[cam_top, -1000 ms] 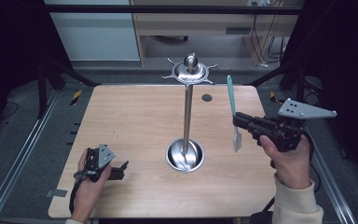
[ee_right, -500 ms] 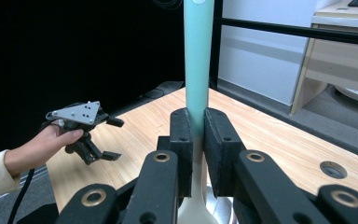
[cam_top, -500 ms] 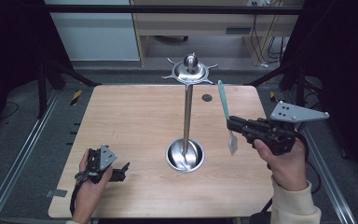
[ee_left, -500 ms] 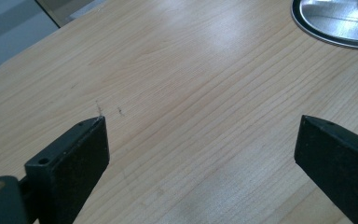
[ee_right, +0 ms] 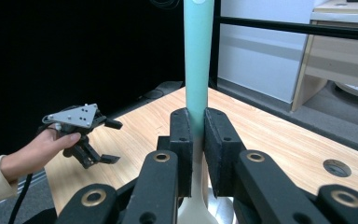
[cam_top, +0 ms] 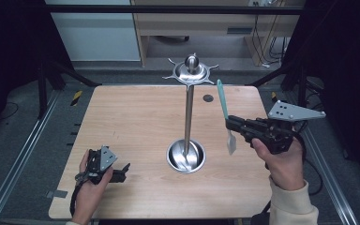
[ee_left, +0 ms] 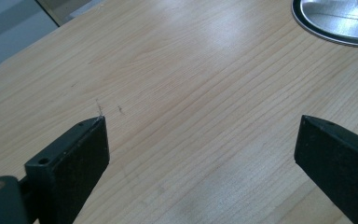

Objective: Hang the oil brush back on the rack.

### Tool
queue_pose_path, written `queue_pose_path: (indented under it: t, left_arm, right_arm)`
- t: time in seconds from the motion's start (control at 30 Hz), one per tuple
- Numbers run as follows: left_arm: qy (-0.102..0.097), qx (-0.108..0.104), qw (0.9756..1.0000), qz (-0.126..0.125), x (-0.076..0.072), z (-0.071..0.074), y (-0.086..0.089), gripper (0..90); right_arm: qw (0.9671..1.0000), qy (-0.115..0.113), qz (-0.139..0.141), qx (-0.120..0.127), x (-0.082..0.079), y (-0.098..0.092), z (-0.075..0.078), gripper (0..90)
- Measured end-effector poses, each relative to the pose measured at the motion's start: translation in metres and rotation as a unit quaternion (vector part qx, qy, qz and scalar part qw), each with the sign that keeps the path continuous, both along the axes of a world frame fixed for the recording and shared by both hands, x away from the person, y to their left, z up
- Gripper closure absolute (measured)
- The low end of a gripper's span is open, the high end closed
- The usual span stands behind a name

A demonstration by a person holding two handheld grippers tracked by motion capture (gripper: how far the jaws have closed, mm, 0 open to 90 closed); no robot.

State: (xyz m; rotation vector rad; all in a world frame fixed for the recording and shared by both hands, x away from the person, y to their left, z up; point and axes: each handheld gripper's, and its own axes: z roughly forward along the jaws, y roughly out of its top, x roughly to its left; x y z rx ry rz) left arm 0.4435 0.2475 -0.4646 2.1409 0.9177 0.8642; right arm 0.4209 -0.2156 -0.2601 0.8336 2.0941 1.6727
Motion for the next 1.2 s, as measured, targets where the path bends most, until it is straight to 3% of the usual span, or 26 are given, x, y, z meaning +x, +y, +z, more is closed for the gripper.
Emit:
queue_pose_path:
  t: [0.77, 1.2]
  left_arm:
    - [0.002, 0.005, 1.0, -0.007, 0.0, -0.001, -0.004, 2.6]
    - [0.003, 0.008, 0.9999, -0.008, 0.0, -0.001, -0.004, 2.7]
  right_arm:
    - [0.9999, 0.015, 0.002, -0.008, 0.005, 0.007, -0.004, 82.2]
    - [0.9998, 0.009, 0.001, 0.019, 0.014, 0.019, -0.015, 82.2]
